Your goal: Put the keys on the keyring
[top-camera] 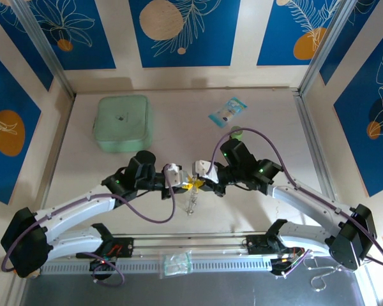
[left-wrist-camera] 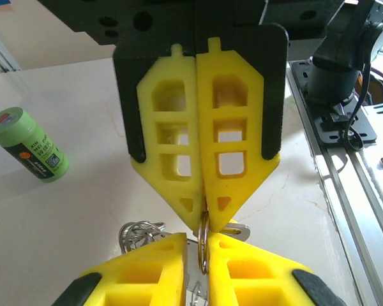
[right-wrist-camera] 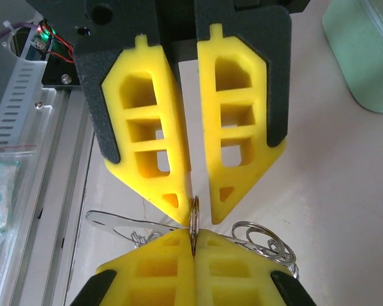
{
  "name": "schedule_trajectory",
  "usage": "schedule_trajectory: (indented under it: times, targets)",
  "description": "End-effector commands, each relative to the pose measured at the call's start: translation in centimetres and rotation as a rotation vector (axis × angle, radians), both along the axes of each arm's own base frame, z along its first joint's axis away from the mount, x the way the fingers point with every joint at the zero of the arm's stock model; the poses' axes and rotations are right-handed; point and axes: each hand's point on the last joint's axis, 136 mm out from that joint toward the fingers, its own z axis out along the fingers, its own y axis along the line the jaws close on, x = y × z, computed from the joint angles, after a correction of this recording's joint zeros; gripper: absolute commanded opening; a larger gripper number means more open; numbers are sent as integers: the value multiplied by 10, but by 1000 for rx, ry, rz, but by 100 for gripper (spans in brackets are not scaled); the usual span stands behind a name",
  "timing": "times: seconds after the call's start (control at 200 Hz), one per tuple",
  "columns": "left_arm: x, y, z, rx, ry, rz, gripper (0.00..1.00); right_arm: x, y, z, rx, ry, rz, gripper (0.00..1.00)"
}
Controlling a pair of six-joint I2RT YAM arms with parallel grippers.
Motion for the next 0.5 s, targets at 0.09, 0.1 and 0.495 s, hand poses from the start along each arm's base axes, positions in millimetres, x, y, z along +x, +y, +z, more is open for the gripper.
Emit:
schedule_trajectory:
  times: [0.09, 0.1, 0.495]
  targets:
    - [1, -3, 7, -1, -17, -21, 14, -5, 10, 11, 8, -30, 52, 0]
    - [1, -3, 7, -1, -17, -21, 14, -5, 10, 11, 9, -29, 53, 0]
    - [1, 4, 6, -57, -36, 32, 0, 3, -7, 6, 97, 33, -50, 27]
